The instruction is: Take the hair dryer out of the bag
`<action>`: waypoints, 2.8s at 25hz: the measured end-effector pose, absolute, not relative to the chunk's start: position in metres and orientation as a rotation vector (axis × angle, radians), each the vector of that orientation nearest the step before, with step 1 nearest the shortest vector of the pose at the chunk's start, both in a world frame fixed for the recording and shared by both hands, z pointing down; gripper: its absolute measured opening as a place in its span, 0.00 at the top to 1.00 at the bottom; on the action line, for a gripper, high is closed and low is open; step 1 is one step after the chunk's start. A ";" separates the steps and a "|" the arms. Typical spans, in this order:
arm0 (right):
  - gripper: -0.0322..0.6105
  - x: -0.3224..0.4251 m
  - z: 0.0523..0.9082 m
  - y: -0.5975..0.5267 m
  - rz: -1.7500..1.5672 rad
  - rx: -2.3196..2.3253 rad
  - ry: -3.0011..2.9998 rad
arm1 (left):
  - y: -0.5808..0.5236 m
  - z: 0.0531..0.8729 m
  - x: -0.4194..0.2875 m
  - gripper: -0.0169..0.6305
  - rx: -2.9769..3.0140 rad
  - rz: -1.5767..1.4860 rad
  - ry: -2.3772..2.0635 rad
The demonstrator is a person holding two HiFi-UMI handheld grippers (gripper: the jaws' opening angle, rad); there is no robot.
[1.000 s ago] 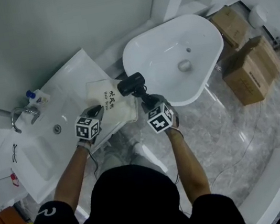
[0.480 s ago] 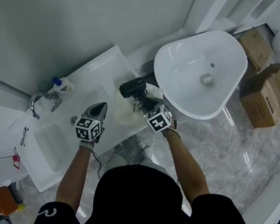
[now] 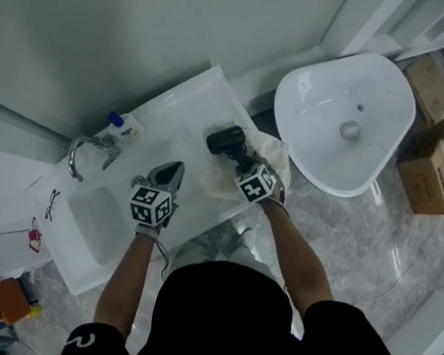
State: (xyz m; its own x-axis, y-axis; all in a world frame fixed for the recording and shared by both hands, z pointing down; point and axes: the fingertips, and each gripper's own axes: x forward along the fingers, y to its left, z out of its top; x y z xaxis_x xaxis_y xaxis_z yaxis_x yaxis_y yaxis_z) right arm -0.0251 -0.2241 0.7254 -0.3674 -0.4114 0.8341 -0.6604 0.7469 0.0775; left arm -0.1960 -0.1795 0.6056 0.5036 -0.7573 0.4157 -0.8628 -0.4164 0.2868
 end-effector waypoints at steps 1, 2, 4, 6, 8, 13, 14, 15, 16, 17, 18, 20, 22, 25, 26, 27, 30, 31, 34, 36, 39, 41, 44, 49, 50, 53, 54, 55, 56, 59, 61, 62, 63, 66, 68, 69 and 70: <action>0.70 -0.024 0.730 -0.222 0.337 0.812 -2.001 | -0.179 0.606 -0.199 0.98 2.286 0.302 -1.333; 0.70 -0.023 0.734 -0.220 0.339 0.814 -1.991 | -0.179 0.606 -0.203 0.98 2.287 0.300 -1.339; 0.70 -0.023 0.738 -0.217 0.327 0.812 -1.986 | -0.180 0.607 -0.209 0.98 2.285 0.297 -1.356; 0.69 -0.024 0.739 -0.215 0.281 0.802 -1.982 | -0.181 0.608 -0.210 0.98 2.276 0.286 -1.363; 0.69 -0.027 0.740 -0.213 0.250 0.798 -1.983 | -0.183 0.607 -0.208 0.98 2.268 0.268 -1.365; 0.55 -0.026 0.723 -0.204 0.433 0.890 -2.045 | -0.188 0.598 -0.194 0.98 2.288 0.253 -1.363; 0.55 -0.024 0.714 -0.203 0.456 0.922 -2.064 | -0.189 0.595 -0.190 0.98 2.295 0.253 -1.363; 0.54 -0.022 0.704 -0.202 0.468 0.954 -2.084 | -0.191 0.591 -0.187 0.98 2.302 0.251 -1.367; 0.54 -0.020 0.694 -0.203 0.474 0.982 -2.106 | -0.193 0.588 -0.185 0.98 2.307 0.245 -1.374; 0.54 -0.018 0.684 -0.203 0.477 1.008 -2.128 | -0.194 0.584 -0.183 0.98 2.310 0.235 -1.385; 0.54 -0.016 0.673 -0.204 0.477 1.032 -2.148 | -0.195 0.580 -0.182 0.98 2.311 0.224 -1.398; 0.54 -0.011 0.649 -0.206 0.476 1.071 -2.189 | -0.195 0.574 -0.179 0.98 2.307 0.215 -1.425; 0.54 -0.007 0.622 -0.203 0.456 1.081 -2.236 | -0.193 0.568 -0.175 0.98 2.301 0.205 -1.453; 0.55 0.001 0.588 -0.187 0.410 1.053 -2.295 | -0.188 0.557 -0.163 0.98 2.299 0.174 -1.482; 0.55 0.004 0.580 -0.182 0.397 1.042 -2.310 | -0.185 0.555 -0.159 0.98 2.303 0.173 -1.487; 0.57 0.007 0.572 -0.176 0.387 1.031 -2.326 | -0.182 0.553 -0.155 0.98 2.310 0.176 -1.492; 0.60 0.012 0.549 -0.160 0.362 0.994 -2.375 | -0.171 0.545 -0.144 0.98 2.328 0.195 -1.504; 0.61 0.015 0.541 -0.155 0.352 0.986 -2.394 | -0.167 0.542 -0.141 0.98 2.336 0.200 -1.510; 0.68 0.023 0.521 -0.147 0.327 0.990 -2.457 | -0.154 0.530 -0.135 0.98 2.355 0.205 -1.537; 0.73 0.029 0.515 -0.147 0.322 0.998 -2.485 | -0.145 0.523 -0.134 0.98 2.357 0.197 -1.562; 0.77 0.035 0.516 -0.151 0.300 0.992 -2.497 | -0.132 0.512 -0.132 0.98 2.350 0.181 -1.604; 0.82 0.037 0.518 -0.152 0.273 0.980 -2.499 | -0.125 0.507 -0.130 0.98 2.345 0.173 -1.627; 0.88 0.039 0.521 -0.154 0.254 0.962 -2.506 | -0.114 0.500 -0.126 0.98 2.332 0.167 -1.657; 0.94 0.042 0.528 -0.157 0.228 0.947 -2.504 | -0.100 0.491 -0.120 0.98 2.307 0.153 -1.698; 0.95 0.042 0.528 -0.157 0.229 0.944 -2.509 | -0.097 0.490 -0.119 0.98 2.305 0.154 -1.704; 0.95 0.046 0.529 -0.155 0.222 0.934 -2.515 | -0.089 0.489 -0.112 0.98 2.302 0.161 -1.717; 0.95 0.047 0.528 -0.154 0.216 0.933 -2.516 | -0.086 0.488 -0.110 0.98 2.301 0.164 -1.720; 0.95 0.049 0.528 -0.153 0.212 0.934 -2.518 | -0.084 0.487 -0.107 0.98 2.300 0.166 -1.722; 0.95 0.051 0.527 -0.152 0.212 0.935 -2.520 | -0.082 0.487 -0.104 0.98 2.300 0.167 -1.723; 0.95 0.056 0.524 -0.147 0.230 0.937 -2.533 | -0.076 0.484 -0.096 0.98 2.308 0.160 -1.715; 0.96 0.061 0.522 -0.144 0.237 0.940 -2.542 | -0.074 0.481 -0.090 0.98 2.323 0.154 -1.703; 0.96 0.063 0.520 -0.143 0.238 0.942 -2.545 | -0.074 0.480 -0.087 0.98 2.330 0.154 -1.698; 0.96 0.065 0.519 -0.142 0.238 0.944 -2.548 | -0.073 0.479 -0.085 0.98 2.336 0.155 -1.694; 0.96 0.069 0.517 -0.141 0.236 0.948 -2.553 | -0.073 0.477 -0.081 0.98 2.343 0.155 -1.684; 0.96 0.072 0.517 -0.140 0.234 0.950 -2.555 | -0.073 0.477 -0.079 0.98 2.341 0.145 -1.678; 0.96 0.073 0.517 -0.140 0.231 0.950 -2.556 | -0.073 0.476 -0.077 0.98 2.341 0.141 -1.674; 0.96 0.074 0.518 -0.140 0.229 0.950 -2.557 | -0.073 0.477 -0.076 0.98 2.342 0.141 -1.671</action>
